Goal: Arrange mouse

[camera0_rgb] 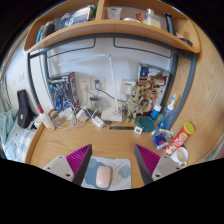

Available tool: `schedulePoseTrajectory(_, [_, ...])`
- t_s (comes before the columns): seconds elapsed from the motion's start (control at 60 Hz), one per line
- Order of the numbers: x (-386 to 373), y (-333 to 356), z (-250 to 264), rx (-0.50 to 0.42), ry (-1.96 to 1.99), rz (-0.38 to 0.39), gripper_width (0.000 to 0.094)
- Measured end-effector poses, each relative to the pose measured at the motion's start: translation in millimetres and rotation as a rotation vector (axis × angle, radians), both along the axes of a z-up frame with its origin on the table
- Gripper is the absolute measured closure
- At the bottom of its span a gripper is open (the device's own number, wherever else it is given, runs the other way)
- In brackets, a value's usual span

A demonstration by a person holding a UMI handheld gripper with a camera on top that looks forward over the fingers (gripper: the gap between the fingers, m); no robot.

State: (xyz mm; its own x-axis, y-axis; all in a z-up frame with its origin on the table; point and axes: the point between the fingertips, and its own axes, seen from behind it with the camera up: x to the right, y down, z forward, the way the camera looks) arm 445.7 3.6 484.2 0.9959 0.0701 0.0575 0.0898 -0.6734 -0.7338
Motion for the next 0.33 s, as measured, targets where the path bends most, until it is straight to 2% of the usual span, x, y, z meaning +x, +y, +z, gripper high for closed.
schedulePoseTrajectory(0.333, [12,-13,-3,-0.040,-0.043,-0.003,0.0086])
